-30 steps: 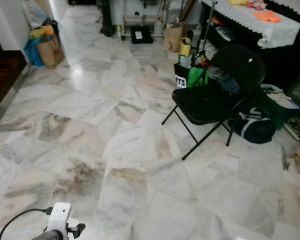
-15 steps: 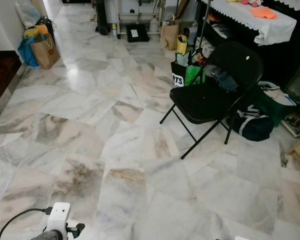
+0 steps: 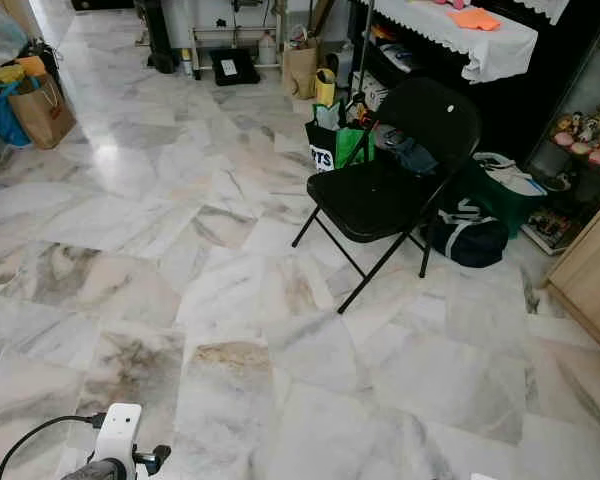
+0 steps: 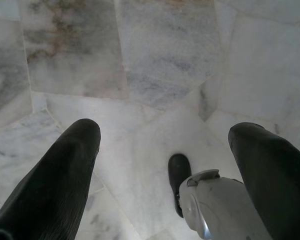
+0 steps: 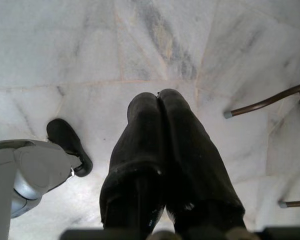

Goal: Setting the table

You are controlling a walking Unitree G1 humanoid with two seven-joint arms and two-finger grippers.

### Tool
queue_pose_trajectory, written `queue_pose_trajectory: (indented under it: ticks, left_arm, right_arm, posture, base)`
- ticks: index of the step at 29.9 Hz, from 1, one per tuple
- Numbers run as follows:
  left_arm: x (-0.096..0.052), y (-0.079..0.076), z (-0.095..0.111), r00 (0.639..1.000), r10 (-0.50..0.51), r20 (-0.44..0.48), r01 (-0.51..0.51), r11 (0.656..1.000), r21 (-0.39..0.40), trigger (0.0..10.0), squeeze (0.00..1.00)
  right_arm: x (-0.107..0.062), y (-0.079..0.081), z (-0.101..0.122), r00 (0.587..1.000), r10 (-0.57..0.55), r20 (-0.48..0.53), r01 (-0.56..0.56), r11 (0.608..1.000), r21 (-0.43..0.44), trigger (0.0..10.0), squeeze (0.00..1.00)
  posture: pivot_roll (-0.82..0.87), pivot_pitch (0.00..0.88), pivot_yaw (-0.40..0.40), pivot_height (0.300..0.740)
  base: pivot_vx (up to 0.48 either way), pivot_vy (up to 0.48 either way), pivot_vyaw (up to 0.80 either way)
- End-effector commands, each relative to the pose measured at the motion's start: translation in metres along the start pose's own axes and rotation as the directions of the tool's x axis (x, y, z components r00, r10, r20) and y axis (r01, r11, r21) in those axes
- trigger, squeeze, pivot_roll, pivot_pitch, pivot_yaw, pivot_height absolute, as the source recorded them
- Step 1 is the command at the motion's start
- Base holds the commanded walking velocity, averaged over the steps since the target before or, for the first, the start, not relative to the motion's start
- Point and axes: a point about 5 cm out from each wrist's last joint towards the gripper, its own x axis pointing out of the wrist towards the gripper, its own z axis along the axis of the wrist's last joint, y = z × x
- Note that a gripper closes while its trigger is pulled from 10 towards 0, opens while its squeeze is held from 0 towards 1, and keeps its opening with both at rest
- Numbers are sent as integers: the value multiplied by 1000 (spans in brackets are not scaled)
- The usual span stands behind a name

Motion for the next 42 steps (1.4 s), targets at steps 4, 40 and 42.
queue_pose_trajectory:
  ticks: [4,40,42]
  left_arm:
    - [-6,-21,-28,999,-41,4,41,997,71,10000,0]
    - [-5,-21,-25,999,-35,-10,35,999,8,10000,0]
    - [-5,-21,-24,999,-37,-8,37,999,10,10000,0]
  right_arm:
    - [1,75,43,945,306,111,-305,952,-28,10000,0]
    - [1,76,50,944,310,113,-304,950,-71,10000,0]
    - [1,76,50,945,308,113,-302,951,-66,10000,0]
  posture:
    - [154,63,-126,740]
    - [112,76,-149,740]
    - [112,76,-148,740]
  base:
    - [0,-75,-769]
    - [0,-53,-769]
    - [0,0,-769]
